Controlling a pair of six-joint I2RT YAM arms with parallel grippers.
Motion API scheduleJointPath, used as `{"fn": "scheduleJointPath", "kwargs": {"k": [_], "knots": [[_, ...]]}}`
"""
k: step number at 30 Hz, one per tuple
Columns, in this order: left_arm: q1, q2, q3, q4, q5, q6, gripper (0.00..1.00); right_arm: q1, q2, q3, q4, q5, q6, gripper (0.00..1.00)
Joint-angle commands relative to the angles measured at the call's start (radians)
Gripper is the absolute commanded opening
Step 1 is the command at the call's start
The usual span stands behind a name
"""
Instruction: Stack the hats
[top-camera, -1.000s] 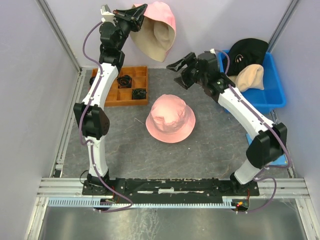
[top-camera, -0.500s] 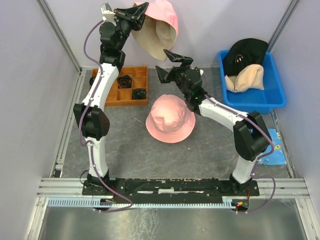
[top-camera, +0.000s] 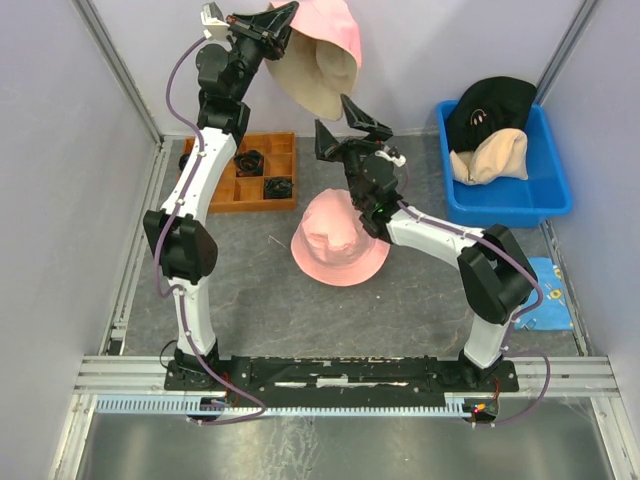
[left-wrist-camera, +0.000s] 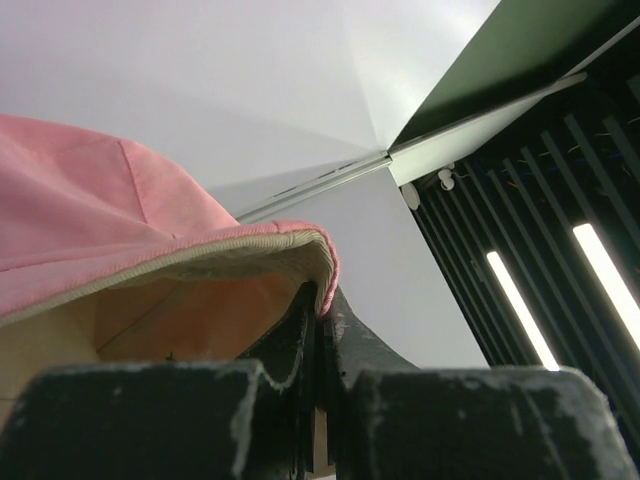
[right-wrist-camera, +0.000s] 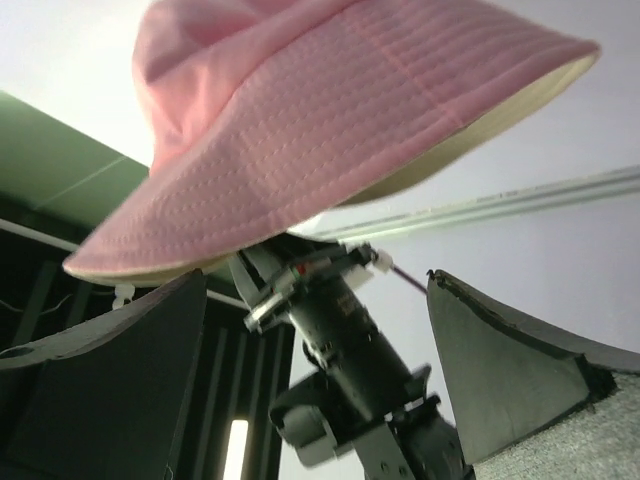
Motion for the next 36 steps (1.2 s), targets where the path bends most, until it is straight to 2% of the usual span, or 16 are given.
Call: {"fn": "scheduleJointPath", "kwargs": {"k": [1,13,20,28,36], "knots": [[-0.003,-0.002,0.074,0.06,-0.014,-0.028,0.03,0.076,0.001,-0.018,0.135,0.025,0.162,0.99],[0.003,0.042,0.16,0.022,-0.026,-0.018,0.03,0.104,-0.042,-0.094,0.166,0.051,0.117,0.99],[0.005,0.02,0.127,0.029,-0.029,-0.011,0.03,0.079,-0.054,-0.05,0.182,0.021,0.071,0.99],[-0.004,0.022,0.141,0.032,-0.045,-0.018,0.03,0.036,-0.156,-0.08,0.166,0.042,0.044,0.99],[-0.043,-0.02,0.077,0.06,-0.066,-0.012,0.03,0.014,-0.195,-0.106,0.148,0.067,0.06,0.99]]}}
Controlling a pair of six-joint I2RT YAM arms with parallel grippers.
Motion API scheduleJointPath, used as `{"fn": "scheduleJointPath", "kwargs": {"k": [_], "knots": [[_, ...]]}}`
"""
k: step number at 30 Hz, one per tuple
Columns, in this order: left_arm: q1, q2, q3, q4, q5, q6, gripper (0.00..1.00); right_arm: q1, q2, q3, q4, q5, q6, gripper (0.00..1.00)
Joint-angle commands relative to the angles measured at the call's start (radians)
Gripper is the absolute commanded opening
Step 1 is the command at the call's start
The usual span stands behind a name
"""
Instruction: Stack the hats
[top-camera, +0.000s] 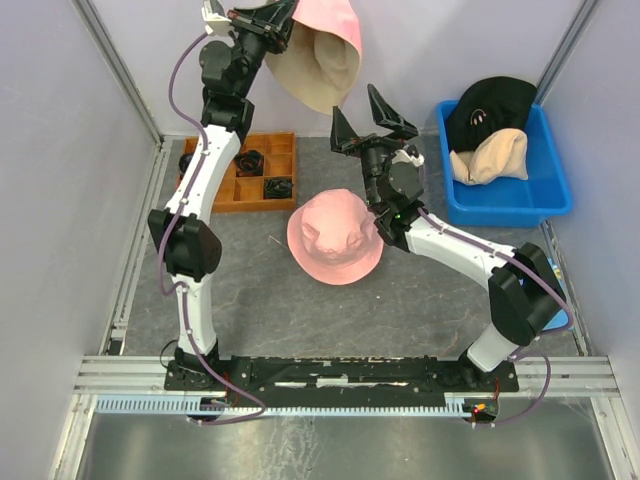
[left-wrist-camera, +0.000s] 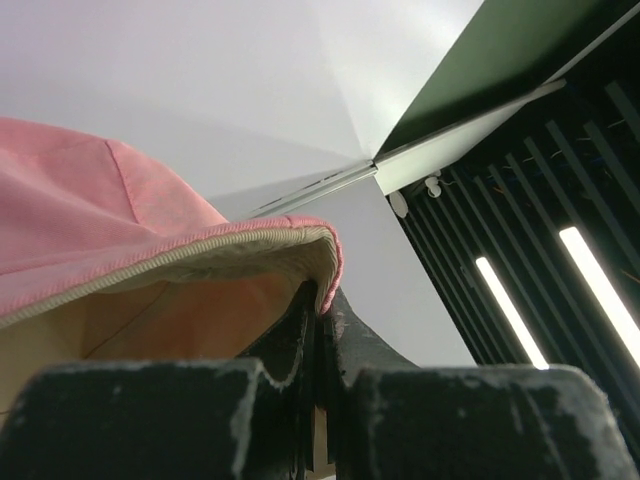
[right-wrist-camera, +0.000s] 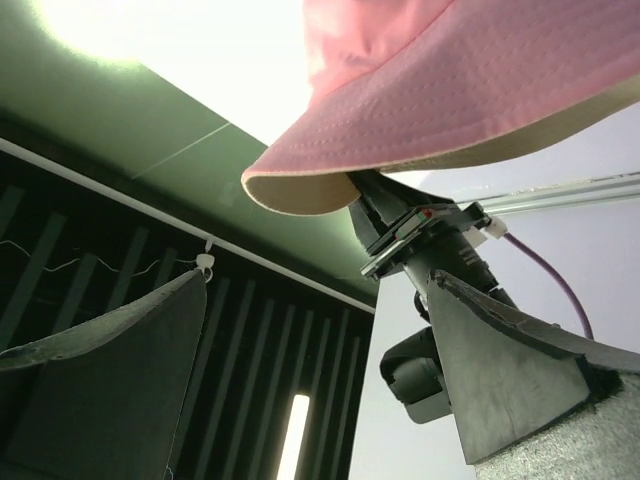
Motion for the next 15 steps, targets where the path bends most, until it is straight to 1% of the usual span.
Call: {"fn": "scheduleJointPath", "kwargs": {"k": [1,7,11,15], "knots": [[-0.036,-0.06,-0.01,0.064,-0.024,-0.012,0.03,-0.016,-0.018,-0.007,0.063,0.021,0.065,0.99],[-0.073,-0.064,-0.012,0.068,-0.035,-0.007,0.03,-0.044,-0.002,0.015,0.07,0.034,0.084,0.99],[-0.086,-0.084,-0.02,0.068,-0.041,-0.001,0.03,-0.104,-0.023,-0.007,0.063,0.043,0.093,0.99],[-0.097,-0.123,-0.081,0.1,-0.052,-0.008,0.03,-0.164,-0.036,-0.03,0.056,0.046,0.107,0.99]]}}
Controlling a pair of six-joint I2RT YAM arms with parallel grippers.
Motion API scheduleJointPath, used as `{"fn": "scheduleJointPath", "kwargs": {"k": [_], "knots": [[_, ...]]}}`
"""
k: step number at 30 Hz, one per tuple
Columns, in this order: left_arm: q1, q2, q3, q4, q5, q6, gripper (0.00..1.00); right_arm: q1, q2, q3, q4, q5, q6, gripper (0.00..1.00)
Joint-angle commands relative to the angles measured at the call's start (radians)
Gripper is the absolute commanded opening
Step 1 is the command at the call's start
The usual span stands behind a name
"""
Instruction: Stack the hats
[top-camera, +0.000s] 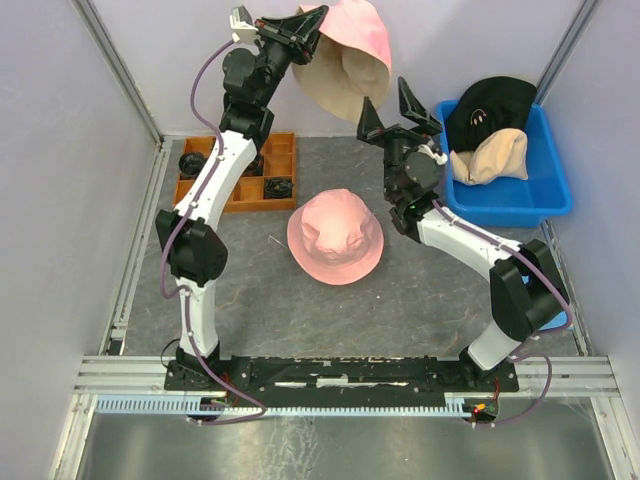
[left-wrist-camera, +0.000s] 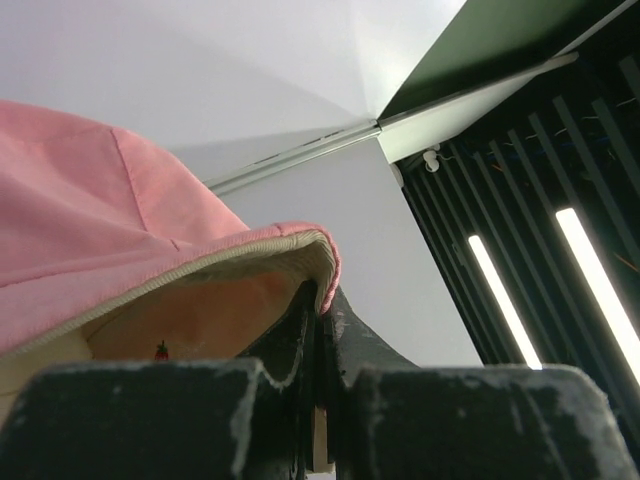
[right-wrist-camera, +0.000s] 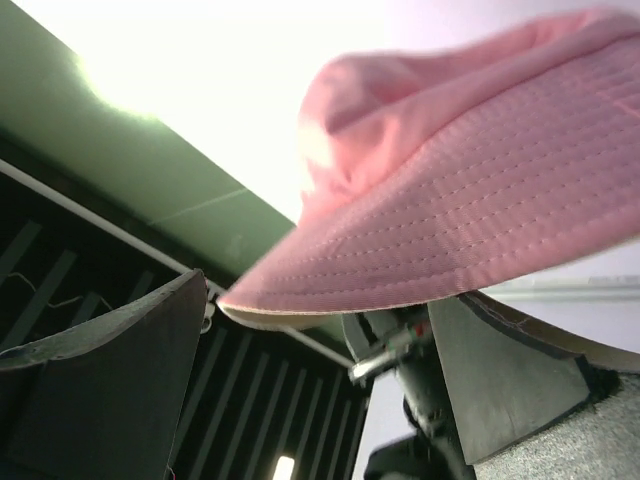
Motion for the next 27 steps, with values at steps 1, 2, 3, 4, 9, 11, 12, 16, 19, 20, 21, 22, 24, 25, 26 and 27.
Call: {"fn": "scheduleJointPath", "kwargs": {"k": [1,2,3,4,9,11,12,16,19,20,21,22,24,25,26,27], "knots": [[-0.008,-0.122,-0.047,0.108,-0.043,-0.008,0.03,-0.062,-0.041,-0.024,0.053,0.022,0.109,0.99],[-0.01,-0.127,-0.054,0.11,-0.045,-0.007,0.03,-0.07,-0.043,-0.028,0.052,0.024,0.111,0.99],[-0.011,-0.131,-0.056,0.111,-0.045,-0.007,0.03,-0.077,-0.041,-0.031,0.053,0.021,0.114,0.99],[-0.012,-0.132,-0.056,0.112,-0.047,-0.009,0.03,-0.08,-0.042,-0.035,0.052,0.023,0.117,0.99],[-0.015,-0.13,-0.045,0.124,-0.046,-0.022,0.03,-0.091,-0.024,-0.036,0.058,0.022,0.135,0.99],[-0.019,-0.13,-0.045,0.129,-0.047,-0.028,0.03,-0.093,-0.01,-0.028,0.06,0.018,0.138,0.99],[-0.02,-0.131,-0.045,0.129,-0.046,-0.03,0.03,-0.095,-0.002,-0.022,0.062,0.014,0.143,0.99],[-0.031,-0.134,-0.051,0.134,-0.042,-0.031,0.03,-0.095,0.034,0.011,0.068,0.002,0.161,0.99],[-0.035,-0.14,-0.063,0.144,-0.04,-0.035,0.03,-0.095,0.056,0.041,0.069,-0.007,0.169,0.99],[-0.038,-0.142,-0.067,0.145,-0.039,-0.035,0.03,-0.095,0.058,0.048,0.065,-0.009,0.171,0.99],[-0.039,-0.144,-0.07,0.146,-0.039,-0.036,0.03,-0.096,0.062,0.054,0.056,-0.012,0.175,0.99],[-0.038,-0.146,-0.073,0.149,-0.039,-0.038,0.03,-0.095,0.067,0.062,0.056,-0.014,0.179,0.99],[-0.039,-0.152,-0.082,0.157,-0.04,-0.047,0.03,-0.096,0.078,0.069,0.052,-0.022,0.186,0.99],[-0.038,-0.154,-0.084,0.16,-0.041,-0.048,0.03,-0.098,0.081,0.073,0.049,-0.026,0.188,0.99],[-0.038,-0.155,-0.084,0.161,-0.04,-0.049,0.03,-0.098,0.085,0.074,0.045,-0.03,0.192,0.96],[-0.038,-0.158,-0.084,0.163,-0.039,-0.051,0.03,-0.098,0.088,0.076,0.045,-0.03,0.194,0.94]]}}
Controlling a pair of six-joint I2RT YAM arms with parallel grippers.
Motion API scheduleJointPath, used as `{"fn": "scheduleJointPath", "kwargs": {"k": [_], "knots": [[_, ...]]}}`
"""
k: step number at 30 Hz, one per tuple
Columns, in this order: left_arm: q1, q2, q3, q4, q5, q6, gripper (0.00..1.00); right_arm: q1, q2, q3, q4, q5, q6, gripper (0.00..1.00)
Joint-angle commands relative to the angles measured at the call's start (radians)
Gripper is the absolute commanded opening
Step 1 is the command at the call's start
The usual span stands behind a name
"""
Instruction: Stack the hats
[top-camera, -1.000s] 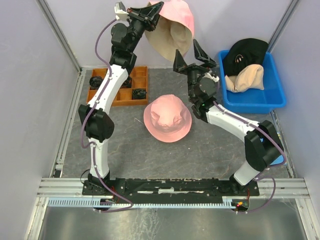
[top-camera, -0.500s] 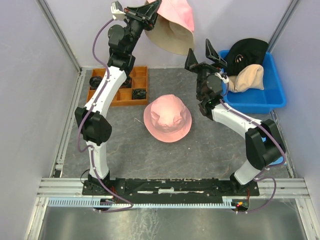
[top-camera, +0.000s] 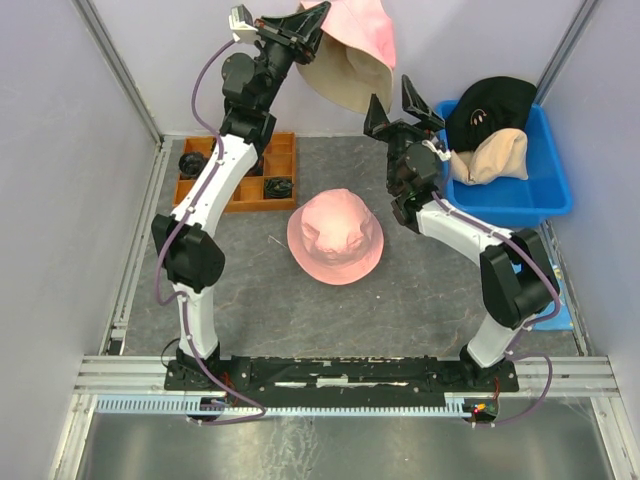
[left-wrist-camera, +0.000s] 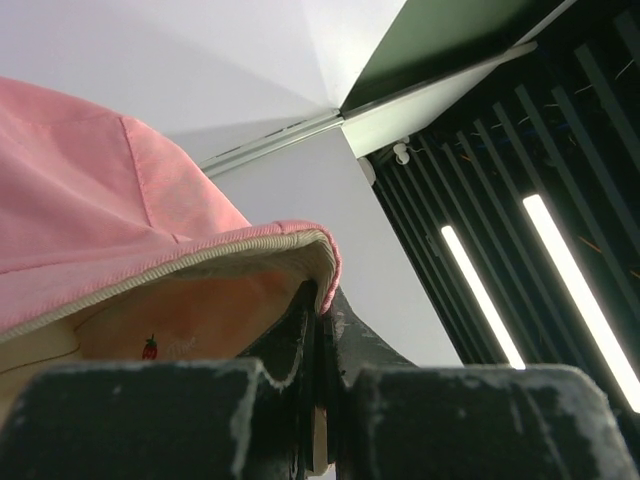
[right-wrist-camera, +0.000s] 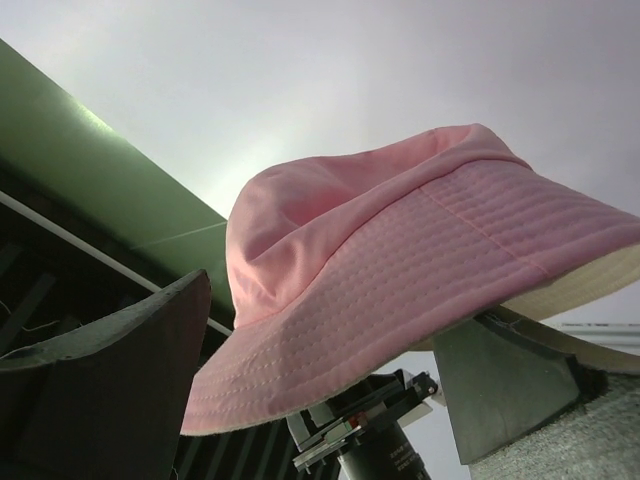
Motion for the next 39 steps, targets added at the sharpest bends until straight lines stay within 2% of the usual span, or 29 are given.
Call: {"fn": "scheduleJointPath", "kwargs": {"k": [1,5,12,16,22,26,29,32,35,39], "knots": [[-0.003,-0.088,0.002,0.085,-0.007,-0.047,0.03,-0.008,0.013,0.055,0.047,-0.027,0.197,0.92],[-0.004,-0.117,-0.045,0.106,-0.005,-0.051,0.03,-0.011,0.026,0.068,0.05,-0.027,0.204,0.76],[-0.004,-0.166,-0.132,0.159,-0.002,-0.073,0.03,-0.029,0.008,0.02,0.06,-0.029,0.214,0.67],[-0.004,-0.175,-0.151,0.176,0.002,-0.076,0.03,-0.042,0.005,0.0,0.067,-0.038,0.219,0.55],[-0.003,-0.201,-0.191,0.192,0.002,-0.076,0.03,-0.046,0.019,0.0,0.081,-0.048,0.232,0.53],[-0.003,-0.218,-0.221,0.207,0.012,-0.076,0.03,-0.052,0.046,0.026,0.088,-0.089,0.241,0.28],[-0.004,-0.24,-0.266,0.219,0.017,-0.076,0.03,-0.057,0.073,0.054,0.1,-0.114,0.252,0.25],[-0.003,-0.251,-0.297,0.235,0.038,-0.104,0.03,-0.077,0.094,0.08,0.102,-0.174,0.258,0.01],[0.003,-0.265,-0.334,0.241,0.097,-0.111,0.03,-0.126,0.107,0.122,0.068,-0.331,0.255,0.0],[0.026,-0.297,-0.437,0.269,0.209,-0.117,0.03,-0.227,0.126,0.235,0.063,-0.626,0.224,0.0]]}}
